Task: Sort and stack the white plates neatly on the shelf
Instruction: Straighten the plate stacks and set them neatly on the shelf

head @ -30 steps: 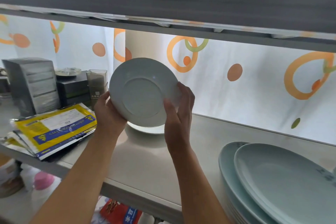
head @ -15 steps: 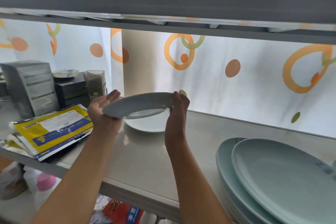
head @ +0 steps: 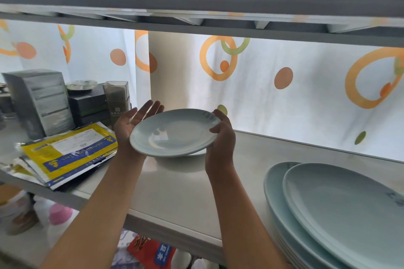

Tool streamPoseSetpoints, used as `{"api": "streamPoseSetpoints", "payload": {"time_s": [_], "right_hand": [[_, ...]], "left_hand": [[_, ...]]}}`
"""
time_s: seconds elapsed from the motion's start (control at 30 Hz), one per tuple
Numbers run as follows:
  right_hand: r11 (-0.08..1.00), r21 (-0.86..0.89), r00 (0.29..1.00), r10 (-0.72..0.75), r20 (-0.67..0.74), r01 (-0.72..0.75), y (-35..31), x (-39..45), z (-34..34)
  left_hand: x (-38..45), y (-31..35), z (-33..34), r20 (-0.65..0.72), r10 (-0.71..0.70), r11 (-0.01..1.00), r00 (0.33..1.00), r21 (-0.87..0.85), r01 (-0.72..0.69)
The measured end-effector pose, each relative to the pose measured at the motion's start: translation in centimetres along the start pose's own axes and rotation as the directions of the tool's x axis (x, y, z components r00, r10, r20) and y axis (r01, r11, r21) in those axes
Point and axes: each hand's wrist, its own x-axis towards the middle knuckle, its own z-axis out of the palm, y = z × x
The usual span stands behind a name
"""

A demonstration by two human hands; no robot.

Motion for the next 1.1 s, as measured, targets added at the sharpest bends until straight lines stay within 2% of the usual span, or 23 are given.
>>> {"api": "streamPoseSetpoints", "payload": {"time_s": [0.07,0.2,0.37,0.5,0.6,0.73,0.8,0.9,1.0,1.1], "right_hand": [[0.999,-0.039,0.999,-0.010,-0.033,0.009,0.1,-0.1,0.1],[0.962,-0.268,0.988,-0.079,-0.129,0.042,0.1,-1.1,0.8],[0.897,-0.439,0.953,-0.177,-0.245,0.054,0.3,-3.0,0.5],[0.711,-0.679,0.934,-0.341,-0.105,0.183,-0.3,-6.2,0.6],[0.638,-0.719,0.909,-0.416,-0.023,0.274,-2.9,-8.3,1.2],[0.561,-0.770,0.864,-0.503,-0.026,0.304,-8.0,-10.3,0.6],[0.539,-0.795,0.855,-0.516,-0.050,0.279,-10.1,-11.0,-0.7],[0.458,-0.860,0.825,-0.559,-0.081,0.226,-13.8,-12.5,-3.9],[0.298,-0.945,0.816,-0.575,-0.066,0.133,-16.5,-13.6,-7.3],[0.168,-0.985,0.839,-0.540,-0.067,0.030,-18.2,-14.1,-10.1]], "left_hand": [[0.0,0.0,0.0,-0.001,-0.002,1.000,1.000,-0.010,0.002],[0.0,0.3,-0.4,-0.045,0.023,0.997,0.999,-0.072,-0.027],[-1.2,0.8,-0.6,-0.070,-0.006,0.998,0.998,0.060,0.010],[-3.0,2.7,-0.3,-0.051,-0.008,0.994,0.999,0.106,0.014],[-4.5,4.0,1.2,-0.078,-0.051,0.978,0.996,0.199,0.065],[-7.5,3.3,5.9,-0.150,-0.107,0.827,0.983,0.536,0.172],[-8.9,2.4,8.3,-0.192,-0.094,0.789,0.977,0.583,0.191],[-10.1,0.0,11.6,-0.150,-0.203,0.675,0.968,0.695,0.249],[-10.4,-2.7,13.6,-0.050,-0.177,0.471,0.983,0.873,0.130],[-10.3,-4.9,15.3,0.078,-0.188,0.387,0.979,0.922,0.001]]}}
